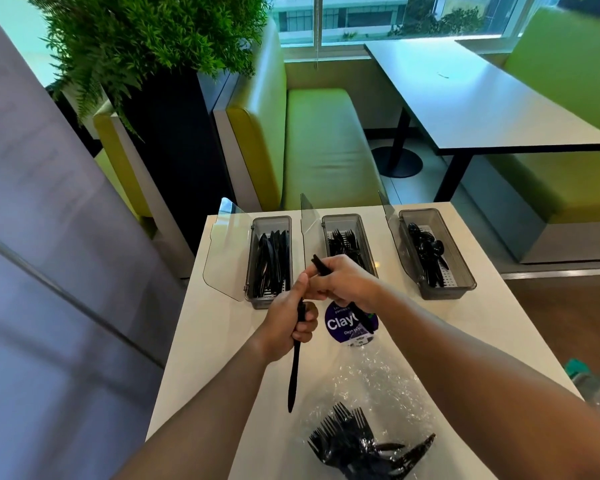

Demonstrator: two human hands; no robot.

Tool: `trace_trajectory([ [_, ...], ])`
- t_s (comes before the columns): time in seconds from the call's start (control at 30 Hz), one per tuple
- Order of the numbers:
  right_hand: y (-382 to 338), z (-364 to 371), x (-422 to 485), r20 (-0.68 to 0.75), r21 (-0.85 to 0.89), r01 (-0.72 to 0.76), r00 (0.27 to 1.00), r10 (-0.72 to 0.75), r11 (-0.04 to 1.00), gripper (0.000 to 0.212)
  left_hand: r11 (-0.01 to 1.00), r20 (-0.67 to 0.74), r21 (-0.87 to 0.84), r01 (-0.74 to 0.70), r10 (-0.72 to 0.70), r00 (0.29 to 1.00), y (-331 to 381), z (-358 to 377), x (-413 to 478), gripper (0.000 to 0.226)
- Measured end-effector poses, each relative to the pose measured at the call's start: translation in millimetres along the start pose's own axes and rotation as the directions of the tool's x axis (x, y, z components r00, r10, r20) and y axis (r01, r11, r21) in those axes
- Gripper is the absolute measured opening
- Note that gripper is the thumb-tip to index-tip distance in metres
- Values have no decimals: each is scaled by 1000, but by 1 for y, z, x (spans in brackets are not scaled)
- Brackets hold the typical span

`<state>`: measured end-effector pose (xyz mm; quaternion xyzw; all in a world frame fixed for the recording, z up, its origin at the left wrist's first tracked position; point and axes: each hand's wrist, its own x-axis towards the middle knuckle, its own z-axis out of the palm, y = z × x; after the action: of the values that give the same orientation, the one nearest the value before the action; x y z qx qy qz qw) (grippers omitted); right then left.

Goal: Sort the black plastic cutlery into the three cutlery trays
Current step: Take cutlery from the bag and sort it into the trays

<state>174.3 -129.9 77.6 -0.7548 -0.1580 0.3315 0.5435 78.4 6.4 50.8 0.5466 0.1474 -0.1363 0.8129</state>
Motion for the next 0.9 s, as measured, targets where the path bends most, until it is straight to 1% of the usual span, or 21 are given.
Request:
trace_trajectory([
  [0.1, 0, 0, 0, -5, 46, -1, 1000, 2, 999, 4, 999, 24, 15, 30, -30, 999, 0, -1, -2, 41],
  [0.17, -4, -7, 1, -58, 131, 24, 998, -17, 991, 2, 998, 36, 50, 37, -39, 999, 0, 0, -4, 39],
  [0.23, -11, -19, 6, -178, 230, 53, 984, -12, 972, 1, 997, 40, 67, 29, -31, 999, 0, -1, -4, 21],
  [0.27, -14, -27, 10, -248, 299, 61, 969, 16, 952, 2, 998, 32, 61, 29, -31, 999, -1, -4, -4, 13],
  [0.33, -22, -47, 18, -374, 438, 102, 924, 78, 893, 4, 997, -2, 64, 37, -37, 999, -3, -7, -4, 18],
  [0.4, -26, -66, 30, -454, 491, 152, 885, 103, 858, 5, 997, -33, 60, 40, -38, 999, -7, -12, -4, 24],
  [0.43, -27, -73, 35, -480, 483, 166, 871, 101, 860, 5, 998, -42, 50, 35, -33, 999, -7, -13, -4, 25],
  [0.5, -24, -82, 48, -505, 422, 143, 857, 102, 895, 5, 999, -71, 19, 35, -33, 997, -9, -20, 1, 31],
  [0.6, -16, -79, 54, -571, 217, 32, 815, 100, 976, 6, 1000, -136, 22, 13, -10, 991, -10, -27, 2, 34],
  [0.63, -10, -79, 58, -586, 145, -19, 804, 102, 989, 7, 999, -166, 31, 7, -2, 986, -10, -29, 3, 38],
  [0.7, 3, -76, 66, -575, 57, -116, 808, 128, 992, 10, 999, -218, 52, -16, 27, 976, -8, -34, 6, 45],
  [0.8, 19, -73, 78, -537, 59, -195, 821, 195, 979, 16, 995, -274, 72, -71, 88, 958, -2, -42, 8, 49],
  [0.9, 18, -70, 82, -535, 83, -181, 821, 197, 980, 22, 991, -325, 56, -120, 131, 937, 9, -46, 9, 49],
])
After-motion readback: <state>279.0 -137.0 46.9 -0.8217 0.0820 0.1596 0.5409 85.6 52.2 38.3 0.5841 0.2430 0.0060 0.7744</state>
